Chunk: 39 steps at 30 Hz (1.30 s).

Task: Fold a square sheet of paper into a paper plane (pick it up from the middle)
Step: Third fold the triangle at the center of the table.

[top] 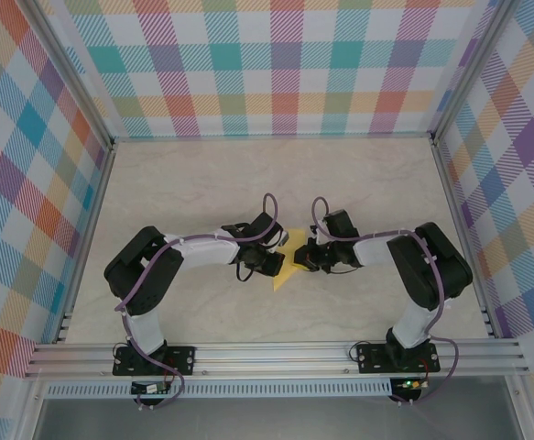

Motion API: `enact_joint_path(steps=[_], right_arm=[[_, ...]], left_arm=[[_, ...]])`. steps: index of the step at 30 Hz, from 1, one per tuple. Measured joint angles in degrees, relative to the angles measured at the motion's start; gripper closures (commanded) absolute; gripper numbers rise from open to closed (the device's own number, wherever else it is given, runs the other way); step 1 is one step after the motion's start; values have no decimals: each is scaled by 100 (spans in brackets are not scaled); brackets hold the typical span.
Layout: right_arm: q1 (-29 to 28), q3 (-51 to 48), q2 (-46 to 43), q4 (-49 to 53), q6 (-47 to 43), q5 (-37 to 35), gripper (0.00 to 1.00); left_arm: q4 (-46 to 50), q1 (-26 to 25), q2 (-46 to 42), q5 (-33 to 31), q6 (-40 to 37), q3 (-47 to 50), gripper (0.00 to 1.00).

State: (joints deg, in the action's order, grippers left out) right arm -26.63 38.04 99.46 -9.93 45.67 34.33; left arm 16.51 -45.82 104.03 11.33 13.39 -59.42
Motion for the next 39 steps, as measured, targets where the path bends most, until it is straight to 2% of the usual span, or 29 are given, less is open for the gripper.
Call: enact_joint_path(steps=[5, 11, 12, 15, 17, 20, 22, 25, 31, 39], right_arm=[[0, -7, 11, -7, -79, -37, 96], [-7, -13, -22, 17, -98, -131, 96], [-7, -17, -28, 22, -98, -151, 96], [-7, -22, -68, 74, -101, -216, 96], [-7, -35, -96, 103, -98, -256, 96], [-7, -66, -131, 96, -96, -286, 96], [-4, -70, -136, 96, -96, -291, 95], [-4, -81, -136, 74, -94, -293, 96], [-4, -81, -136, 68, -94, -293, 95], [-7, -81, -136, 76, -98, -299, 95]], left_arm=[[-9, 0, 0, 0, 4, 0, 88], [177, -26, -81, -225, 173, -74, 65], [313, -26, -138, -376, 247, -85, 55], [662, 13, -407, -767, 595, -87, 51], [824, 28, -651, -920, 866, -87, 54], [826, 28, -1110, -841, 1416, -66, 66], [498, 28, -1399, -557, 1788, 63, 73], [-151, 26, -1563, -20, 2350, 361, 78], [-1010, 22, -1351, 654, 3077, 846, 80], [-1886, 17, -678, 1274, 3521, 1012, 79]])
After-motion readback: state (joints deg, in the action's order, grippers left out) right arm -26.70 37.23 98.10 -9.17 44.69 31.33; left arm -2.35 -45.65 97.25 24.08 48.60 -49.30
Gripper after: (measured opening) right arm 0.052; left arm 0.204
